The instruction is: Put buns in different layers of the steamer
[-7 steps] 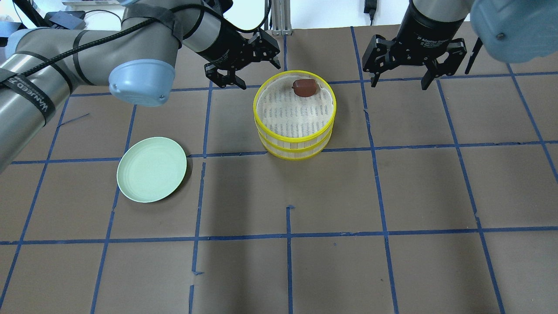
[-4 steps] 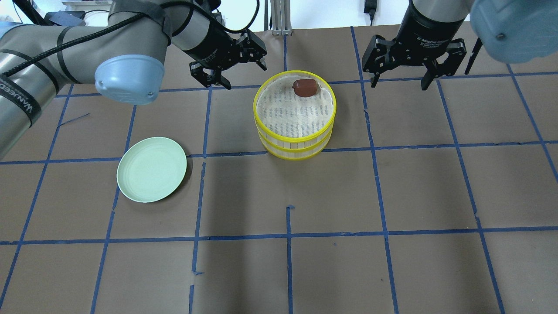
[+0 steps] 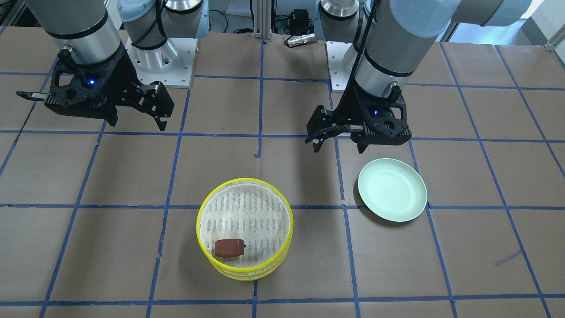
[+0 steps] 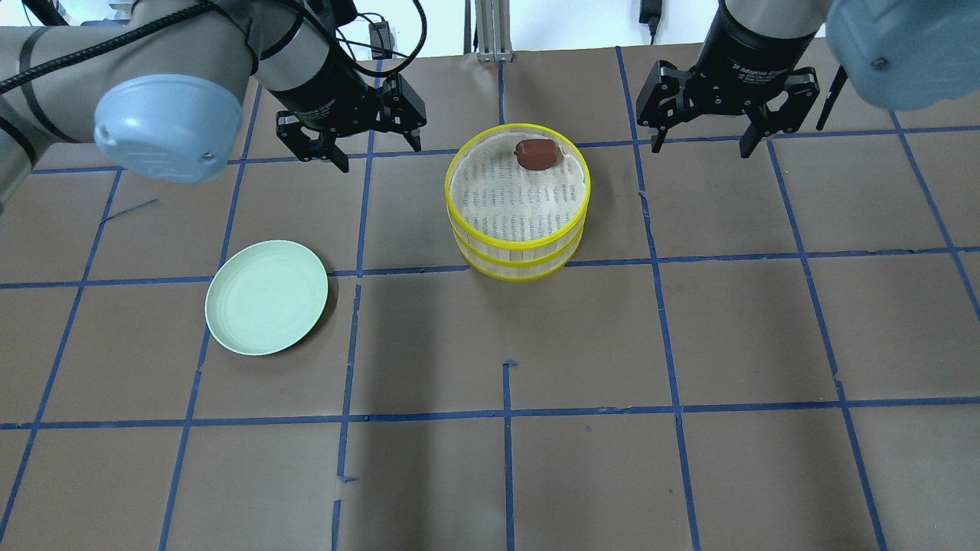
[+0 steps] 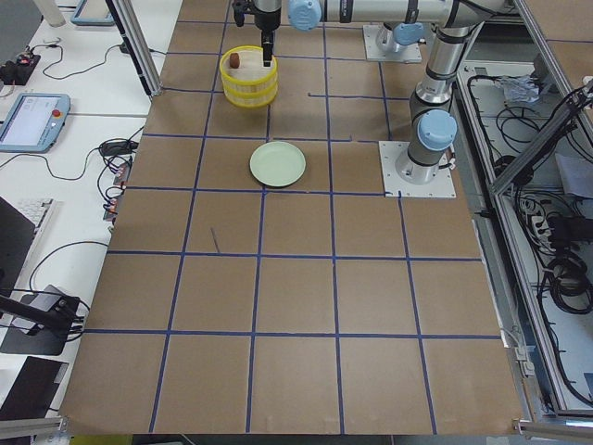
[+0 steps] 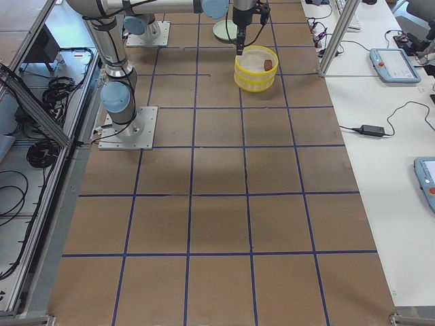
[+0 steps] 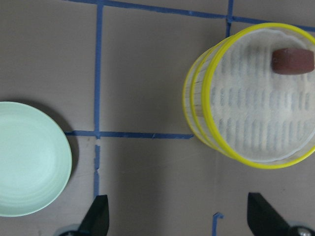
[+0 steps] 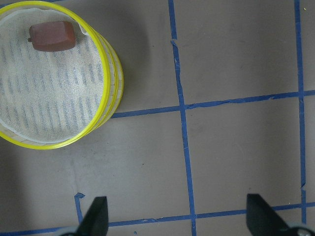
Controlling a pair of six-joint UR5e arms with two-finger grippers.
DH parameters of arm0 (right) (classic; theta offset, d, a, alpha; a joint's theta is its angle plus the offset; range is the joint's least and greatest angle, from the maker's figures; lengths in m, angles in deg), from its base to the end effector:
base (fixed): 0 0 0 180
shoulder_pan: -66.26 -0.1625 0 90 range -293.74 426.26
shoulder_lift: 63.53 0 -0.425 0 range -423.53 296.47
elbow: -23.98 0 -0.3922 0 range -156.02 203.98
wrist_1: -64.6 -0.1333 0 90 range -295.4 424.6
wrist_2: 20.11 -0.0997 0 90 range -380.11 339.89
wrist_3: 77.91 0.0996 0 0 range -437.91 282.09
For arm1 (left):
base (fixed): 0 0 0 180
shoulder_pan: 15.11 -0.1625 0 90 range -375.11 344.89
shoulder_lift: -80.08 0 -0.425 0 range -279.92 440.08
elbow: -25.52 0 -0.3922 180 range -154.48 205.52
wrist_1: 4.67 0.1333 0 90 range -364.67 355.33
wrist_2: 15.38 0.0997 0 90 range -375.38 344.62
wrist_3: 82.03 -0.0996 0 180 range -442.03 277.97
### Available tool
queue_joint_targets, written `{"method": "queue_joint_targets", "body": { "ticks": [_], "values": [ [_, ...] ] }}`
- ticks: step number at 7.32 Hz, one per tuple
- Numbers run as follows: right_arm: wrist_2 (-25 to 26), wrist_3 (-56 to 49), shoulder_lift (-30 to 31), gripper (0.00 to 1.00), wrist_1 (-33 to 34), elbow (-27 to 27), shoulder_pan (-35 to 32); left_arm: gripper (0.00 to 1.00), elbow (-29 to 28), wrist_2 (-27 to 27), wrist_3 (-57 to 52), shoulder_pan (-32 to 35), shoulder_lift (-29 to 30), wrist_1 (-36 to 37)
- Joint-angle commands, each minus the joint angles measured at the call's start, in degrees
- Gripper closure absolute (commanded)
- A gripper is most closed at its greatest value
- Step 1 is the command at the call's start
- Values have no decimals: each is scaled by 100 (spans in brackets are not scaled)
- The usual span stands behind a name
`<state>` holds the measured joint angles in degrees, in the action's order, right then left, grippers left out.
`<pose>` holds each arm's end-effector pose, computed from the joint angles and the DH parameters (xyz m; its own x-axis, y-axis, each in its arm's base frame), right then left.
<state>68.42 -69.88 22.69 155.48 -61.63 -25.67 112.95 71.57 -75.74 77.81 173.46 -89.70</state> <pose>0.1534 -0.5176 0.4938 -0.9940 0.1056 -0.0290 0.1062 0.9941 -0.0222 -0.1651 -0.5161 0.4893 -0.9967 -0.0547 0.0607 -0.0587 0.9961 -0.0663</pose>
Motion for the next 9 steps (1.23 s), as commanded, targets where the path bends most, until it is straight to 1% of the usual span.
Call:
{"method": "queue_joint_targets", "body": {
  "ticks": [1, 2, 4, 5, 9],
  "values": [
    [-98, -12, 0, 0, 17, 96, 9, 0, -147, 497, -1158, -493, -487, -1107],
    [-73, -12, -52, 0, -87, 262, 0, 0, 9, 716, -1260, -424, -480, -1477],
    [-55, -30, -88, 0, -210, 281, -9, 0, 107, 569, -1147, -353, -479, -1298],
    [-55, -38, -114, 0, -237, 290, -9, 0, 116, 360, -1130, -345, -479, -1261],
    [-11, -38, -114, 0, -237, 246, -26, 0, 116, 314, -1130, -345, -471, -1103]
  ]
}}
